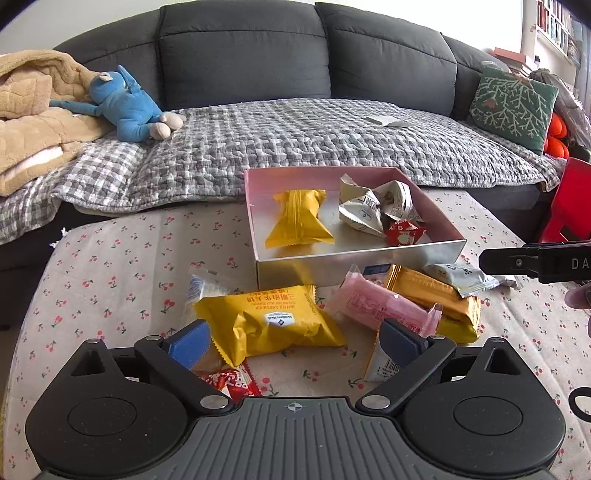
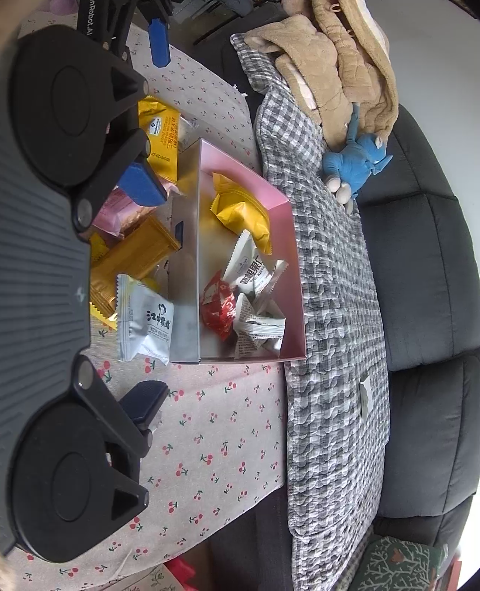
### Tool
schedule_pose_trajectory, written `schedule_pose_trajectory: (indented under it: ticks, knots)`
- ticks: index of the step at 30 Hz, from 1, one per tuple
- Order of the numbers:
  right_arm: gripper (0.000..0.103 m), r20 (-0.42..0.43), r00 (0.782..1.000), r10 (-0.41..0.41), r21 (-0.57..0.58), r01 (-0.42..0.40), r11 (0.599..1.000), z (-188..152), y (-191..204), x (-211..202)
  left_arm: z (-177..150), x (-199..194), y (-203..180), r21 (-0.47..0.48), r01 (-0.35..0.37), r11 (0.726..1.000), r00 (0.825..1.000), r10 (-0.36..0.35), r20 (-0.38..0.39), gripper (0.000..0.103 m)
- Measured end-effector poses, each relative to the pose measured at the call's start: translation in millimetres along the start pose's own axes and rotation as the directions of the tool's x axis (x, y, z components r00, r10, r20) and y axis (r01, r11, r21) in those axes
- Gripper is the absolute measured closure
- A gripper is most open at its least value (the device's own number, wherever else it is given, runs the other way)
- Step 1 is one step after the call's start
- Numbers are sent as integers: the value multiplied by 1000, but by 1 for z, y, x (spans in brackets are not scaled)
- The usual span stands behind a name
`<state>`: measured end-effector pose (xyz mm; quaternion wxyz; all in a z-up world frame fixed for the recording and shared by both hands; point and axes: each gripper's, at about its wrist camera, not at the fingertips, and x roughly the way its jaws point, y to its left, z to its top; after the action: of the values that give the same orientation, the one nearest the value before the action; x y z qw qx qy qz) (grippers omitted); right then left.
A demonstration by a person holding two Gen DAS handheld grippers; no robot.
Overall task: Organize snacks
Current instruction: 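Grasp the red candy pack with the left gripper while the right grasps the orange bar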
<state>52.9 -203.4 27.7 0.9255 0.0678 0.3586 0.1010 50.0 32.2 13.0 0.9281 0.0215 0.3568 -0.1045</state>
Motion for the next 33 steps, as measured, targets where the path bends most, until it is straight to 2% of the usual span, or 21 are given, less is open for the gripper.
schedule_pose_trajectory:
  ticks: [5,11,20,28,33]
  knots:
    - [0,11,1000,0,-17,0,1000,-8,-1,-2,-10,0,12,-20,12,1000,1000,-11,11,4]
    - [0,24,999,-35,-114,37,993,-23,0,-7,-14,-2,21,-17,10,1000,1000,-10,19,2]
    - [0,-37,998,-41,-153,35,988,-42,0,-2,-32,5,29,15,-40,999,998,40,-40,2]
    - [0,-67,997,-40,-190,26,981,-45,10,10,-39,16,44,5,-82,997,994,82,-76,2]
    - [1,-54,998,-16,-215,4,977,-40,16,17,-36,23,47,10,-66,998,995,67,-71,3]
